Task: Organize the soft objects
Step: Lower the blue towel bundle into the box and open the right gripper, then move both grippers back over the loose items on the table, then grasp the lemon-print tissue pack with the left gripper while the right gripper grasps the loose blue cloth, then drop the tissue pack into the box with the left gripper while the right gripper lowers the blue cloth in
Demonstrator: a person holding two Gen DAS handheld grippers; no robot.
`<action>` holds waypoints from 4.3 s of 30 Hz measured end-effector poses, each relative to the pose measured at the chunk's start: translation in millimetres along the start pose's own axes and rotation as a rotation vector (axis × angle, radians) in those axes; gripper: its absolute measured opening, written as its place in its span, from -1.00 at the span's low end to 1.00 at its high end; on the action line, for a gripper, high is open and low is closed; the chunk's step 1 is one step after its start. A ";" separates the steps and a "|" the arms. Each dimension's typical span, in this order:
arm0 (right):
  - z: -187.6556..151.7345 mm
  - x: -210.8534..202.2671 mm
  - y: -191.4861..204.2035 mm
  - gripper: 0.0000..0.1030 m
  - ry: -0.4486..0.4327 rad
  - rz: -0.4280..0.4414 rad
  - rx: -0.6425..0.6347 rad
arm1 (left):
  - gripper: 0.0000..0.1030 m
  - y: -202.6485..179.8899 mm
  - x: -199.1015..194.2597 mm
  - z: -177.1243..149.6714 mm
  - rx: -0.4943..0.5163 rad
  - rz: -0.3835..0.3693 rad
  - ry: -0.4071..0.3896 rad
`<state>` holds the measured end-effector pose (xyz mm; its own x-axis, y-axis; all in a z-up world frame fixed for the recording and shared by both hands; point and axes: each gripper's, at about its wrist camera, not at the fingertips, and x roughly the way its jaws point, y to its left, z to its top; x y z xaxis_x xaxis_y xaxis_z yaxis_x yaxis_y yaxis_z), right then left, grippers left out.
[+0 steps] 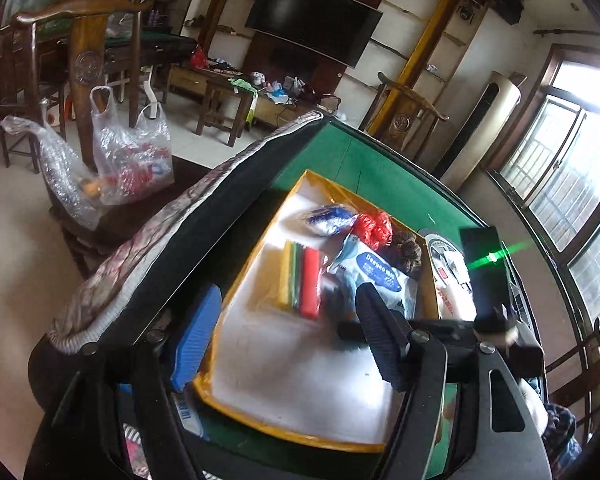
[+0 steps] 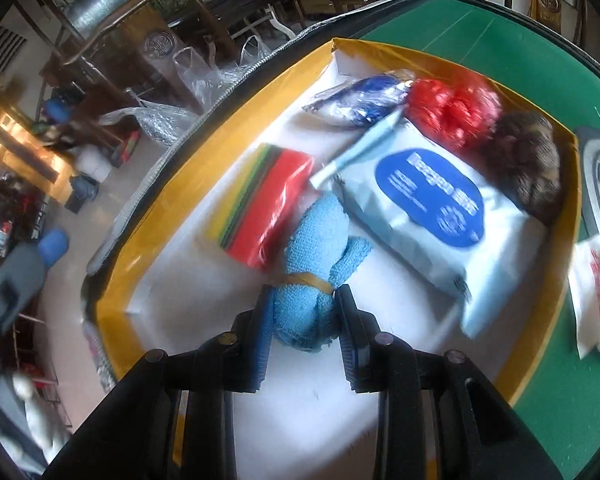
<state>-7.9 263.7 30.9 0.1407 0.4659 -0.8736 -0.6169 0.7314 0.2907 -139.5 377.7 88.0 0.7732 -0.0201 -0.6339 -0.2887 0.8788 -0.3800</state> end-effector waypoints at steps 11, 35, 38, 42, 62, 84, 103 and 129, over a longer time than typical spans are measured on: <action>15.6 -7.1 -0.7 -0.10 -0.041 -0.015 -0.001 | 0.34 18.5 -5.0 -10.2 -0.055 0.004 0.001; -275.8 -267.3 -298.0 0.84 -0.578 -0.349 0.642 | 0.34 -168.3 24.7 -80.7 0.375 -0.226 0.178; -303.7 -266.0 -308.4 0.84 -0.541 -0.347 0.678 | 0.34 -201.5 38.6 -102.7 0.440 -0.262 0.244; -313.2 -258.8 -315.0 0.84 -0.528 -0.330 0.694 | 0.34 -237.5 45.6 -131.4 0.546 -0.290 0.310; -280.5 -217.7 -343.4 0.84 -0.435 -0.419 0.714 | 0.34 -261.6 64.9 -169.5 0.617 -0.278 0.425; -277.5 -218.4 -341.9 0.62 -0.430 -0.485 0.699 | 0.89 -265.7 83.2 -177.0 0.587 -0.400 0.389; -277.4 -218.5 -340.4 0.62 -0.431 -0.468 0.693 | 0.92 -309.2 67.4 -175.9 0.792 -0.390 0.264; -279.6 -230.8 -322.0 -0.40 -0.536 -0.471 0.626 | 0.03 -283.2 44.9 -146.2 0.679 -0.474 0.268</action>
<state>-58.2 -218.6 29.7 0.7016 0.1079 -0.7044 0.0995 0.9639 0.2468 -105.7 58.2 68.7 0.5426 -0.4927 -0.6803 0.4957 0.8417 -0.2143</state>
